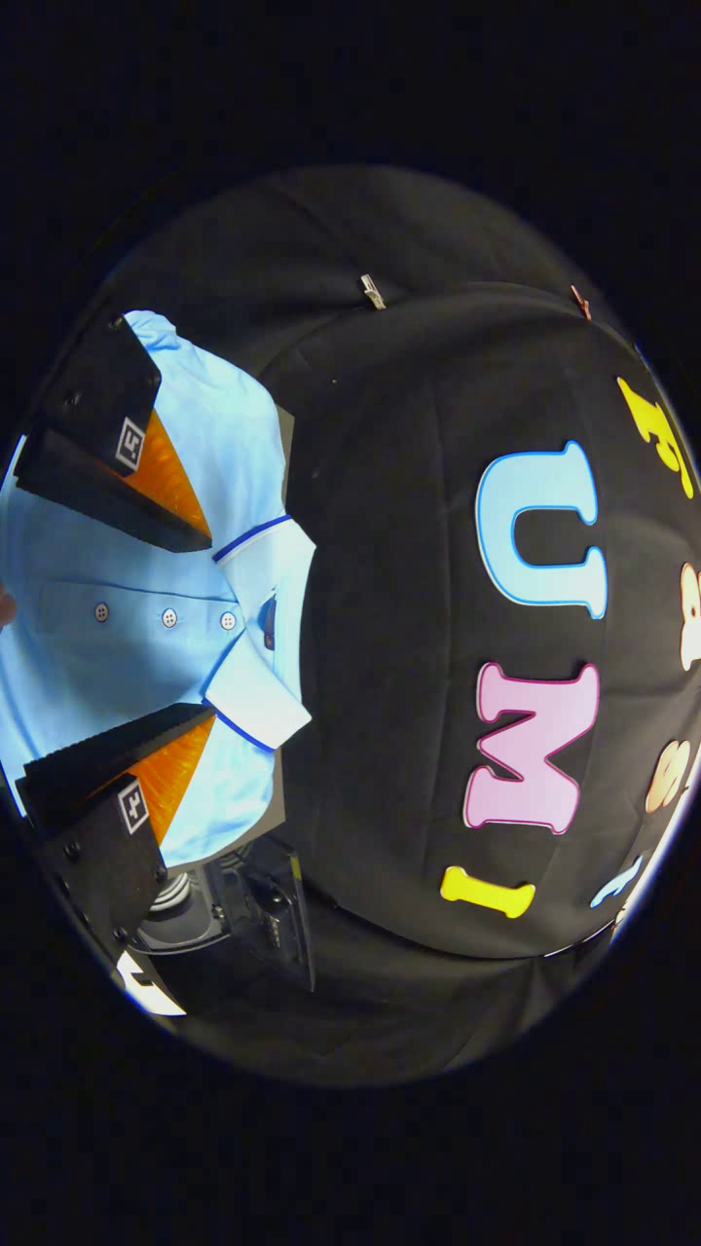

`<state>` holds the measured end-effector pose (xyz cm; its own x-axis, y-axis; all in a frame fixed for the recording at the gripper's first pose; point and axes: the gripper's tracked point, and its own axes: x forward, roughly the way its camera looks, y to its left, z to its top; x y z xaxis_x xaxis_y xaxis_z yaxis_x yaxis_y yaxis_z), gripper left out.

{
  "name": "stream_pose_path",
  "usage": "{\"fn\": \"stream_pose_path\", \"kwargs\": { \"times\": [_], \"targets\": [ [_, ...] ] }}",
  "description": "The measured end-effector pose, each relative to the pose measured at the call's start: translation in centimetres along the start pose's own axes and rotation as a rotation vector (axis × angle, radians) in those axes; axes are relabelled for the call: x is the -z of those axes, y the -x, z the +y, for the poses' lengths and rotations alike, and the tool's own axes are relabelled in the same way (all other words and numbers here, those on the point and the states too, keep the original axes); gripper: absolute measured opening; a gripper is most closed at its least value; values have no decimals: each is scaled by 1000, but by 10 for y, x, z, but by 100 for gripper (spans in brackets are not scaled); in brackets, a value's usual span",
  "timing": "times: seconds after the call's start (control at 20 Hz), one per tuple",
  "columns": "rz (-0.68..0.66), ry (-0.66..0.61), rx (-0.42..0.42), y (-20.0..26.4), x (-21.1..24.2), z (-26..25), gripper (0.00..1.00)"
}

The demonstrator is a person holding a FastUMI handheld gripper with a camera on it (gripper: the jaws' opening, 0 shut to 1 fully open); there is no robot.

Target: Put the clothes into the washing machine and then close the washing machine lid.

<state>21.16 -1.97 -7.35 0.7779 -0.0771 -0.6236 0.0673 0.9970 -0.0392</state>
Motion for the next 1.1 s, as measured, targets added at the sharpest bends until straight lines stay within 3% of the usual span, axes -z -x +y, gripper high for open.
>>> {"fn": "stream_pose_path", "kwargs": {
  "times": [0.2,0.7,0.8,0.85,0.9,0.95,1.1],
  "targets": [
    [102,-23,-10,-11,18,5,99],
    [352,-4,63,-19,26,2,100],
    [370,-23,82,-17,25,-2,93],
    [373,-31,91,-17,25,-3,83],
    [373,-34,98,-17,25,-7,80],
    [376,-36,97,-16,24,-6,69],
    [387,-40,106,-18,25,-8,68]
  ]
}}
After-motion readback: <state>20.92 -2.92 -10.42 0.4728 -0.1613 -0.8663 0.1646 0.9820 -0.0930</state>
